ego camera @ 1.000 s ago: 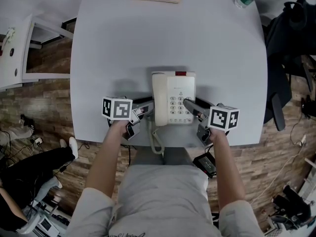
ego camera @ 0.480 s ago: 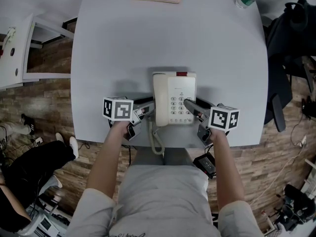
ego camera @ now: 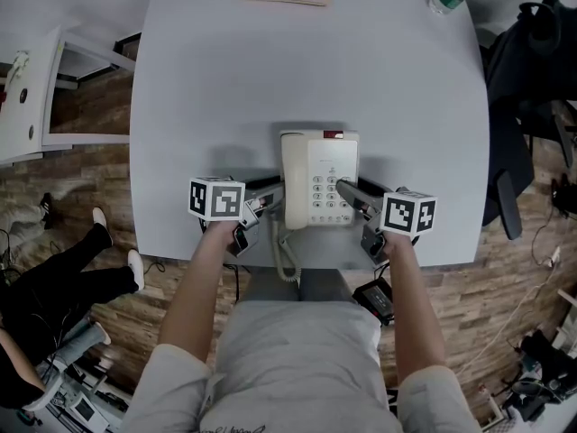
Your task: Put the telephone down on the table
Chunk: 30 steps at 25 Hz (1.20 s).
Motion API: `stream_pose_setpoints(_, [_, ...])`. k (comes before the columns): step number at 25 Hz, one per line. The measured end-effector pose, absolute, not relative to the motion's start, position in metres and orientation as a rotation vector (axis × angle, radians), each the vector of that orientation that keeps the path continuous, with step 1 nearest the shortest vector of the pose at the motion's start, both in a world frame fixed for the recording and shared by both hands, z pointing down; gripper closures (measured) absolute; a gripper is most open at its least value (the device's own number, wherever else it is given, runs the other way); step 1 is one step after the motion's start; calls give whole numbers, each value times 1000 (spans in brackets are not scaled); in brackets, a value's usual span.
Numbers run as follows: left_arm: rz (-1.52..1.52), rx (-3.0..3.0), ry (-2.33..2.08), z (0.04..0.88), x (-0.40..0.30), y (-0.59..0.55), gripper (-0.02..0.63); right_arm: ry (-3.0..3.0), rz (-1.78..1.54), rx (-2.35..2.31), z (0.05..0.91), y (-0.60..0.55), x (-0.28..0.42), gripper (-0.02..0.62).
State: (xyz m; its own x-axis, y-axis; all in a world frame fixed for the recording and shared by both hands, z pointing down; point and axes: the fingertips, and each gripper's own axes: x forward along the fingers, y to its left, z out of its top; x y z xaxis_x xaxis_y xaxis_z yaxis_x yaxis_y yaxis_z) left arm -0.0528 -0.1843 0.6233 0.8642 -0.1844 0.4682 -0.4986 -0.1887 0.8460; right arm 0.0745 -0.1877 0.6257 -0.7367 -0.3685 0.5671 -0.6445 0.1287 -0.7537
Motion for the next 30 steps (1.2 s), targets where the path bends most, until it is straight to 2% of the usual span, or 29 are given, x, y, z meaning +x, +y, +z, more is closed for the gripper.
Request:
stream_pose_setpoints(20, [332,1769,-559,624,-54,-186,455,-2186,1721,992,629,-185,75,351])
stream_pose_setpoints(30, [330,1765,-596,621,-69,-188,433,-2195,1721,1000,627,-178,76,337])
